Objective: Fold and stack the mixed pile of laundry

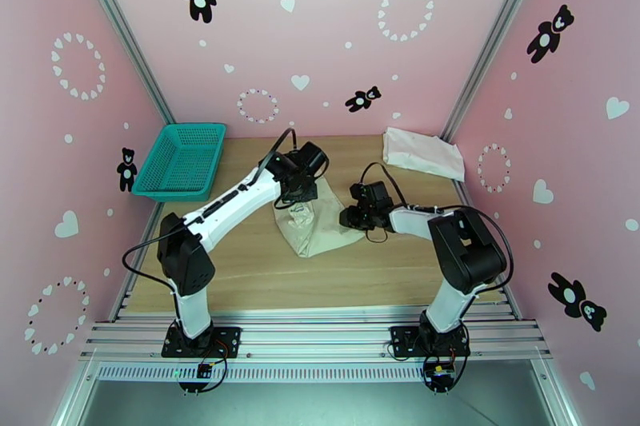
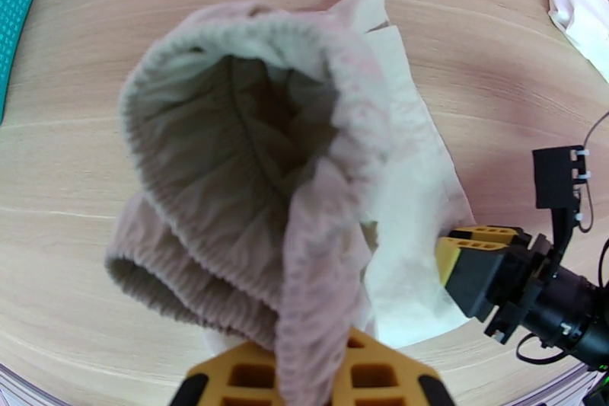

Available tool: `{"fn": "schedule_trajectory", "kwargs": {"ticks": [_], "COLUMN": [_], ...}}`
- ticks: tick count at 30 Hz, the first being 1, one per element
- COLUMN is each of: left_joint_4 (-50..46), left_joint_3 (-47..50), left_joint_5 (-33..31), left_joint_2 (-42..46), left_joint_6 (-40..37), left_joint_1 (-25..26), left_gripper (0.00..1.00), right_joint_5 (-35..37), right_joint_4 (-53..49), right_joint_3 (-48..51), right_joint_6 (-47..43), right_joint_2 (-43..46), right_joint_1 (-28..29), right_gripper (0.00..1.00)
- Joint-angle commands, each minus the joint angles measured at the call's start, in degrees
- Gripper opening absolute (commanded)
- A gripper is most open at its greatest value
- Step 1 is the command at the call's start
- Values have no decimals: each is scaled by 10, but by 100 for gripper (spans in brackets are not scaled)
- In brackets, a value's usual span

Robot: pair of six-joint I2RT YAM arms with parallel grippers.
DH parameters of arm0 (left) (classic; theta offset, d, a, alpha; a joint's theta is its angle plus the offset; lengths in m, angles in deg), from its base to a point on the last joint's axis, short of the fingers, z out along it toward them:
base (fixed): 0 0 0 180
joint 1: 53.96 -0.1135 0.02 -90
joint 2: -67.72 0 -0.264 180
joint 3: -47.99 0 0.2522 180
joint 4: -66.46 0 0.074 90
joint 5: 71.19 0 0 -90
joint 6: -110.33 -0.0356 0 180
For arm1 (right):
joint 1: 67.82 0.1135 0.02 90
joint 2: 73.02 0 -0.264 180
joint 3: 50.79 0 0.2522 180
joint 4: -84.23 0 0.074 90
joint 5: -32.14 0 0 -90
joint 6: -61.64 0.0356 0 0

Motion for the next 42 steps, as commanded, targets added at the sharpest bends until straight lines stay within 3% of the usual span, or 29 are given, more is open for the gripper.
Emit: {"fn": "schedule_trajectory", "kwargs": {"ticks": [1, 8, 11, 12, 16, 18, 25, 28, 32, 35, 37, 42], "left_joint_4": [12, 47, 58, 68, 71, 73, 75, 70, 88, 136, 176, 281], "left_joint_3": [-16, -34, -45, -48, -76, -84, -138, -125, -20, 114, 207, 374], "left_joint_5": [8, 24, 26, 32, 44, 42, 22, 14, 10, 14, 25, 87], "left_joint_2": [-25, -71, -92, -97, -129, -134, -123, -98, -38, 36, 84, 157], "left_joint_6": [34, 55, 59, 59, 61, 61, 38, 21, 14, 28, 36, 35], "left_joint_1": [5, 5, 5, 5, 5, 5, 4, 2, -16, -37, -54, -96], "left_gripper": [4, 6, 16, 21, 58, 70, 74, 74, 74, 75, 82, 92], "right_joint_5": [-1, 9, 28, 33, 49, 58, 105, 73, 69, 117, 116, 100], "right_joint_4": [29, 21, -4, -14, -53, -73, -169, -187, -202, -229, -228, -281], "right_joint_3": [20, 55, 63, 66, 73, 77, 56, 35, -5, -47, -67, -168], "right_joint_6": [22, 30, 16, 9, -11, -21, -78, -92, -129, -189, -217, -243], "right_joint_2": [-3, 92, 126, 134, 164, 187, 253, 264, 253, 217, 181, 57], "right_joint_1": [2, -10, -14, -16, -24, -30, -35, -36, -2, 40, 48, 48], "right_gripper": [27, 27, 27, 27, 28, 28, 31, 37, 51, 71, 81, 84]}}
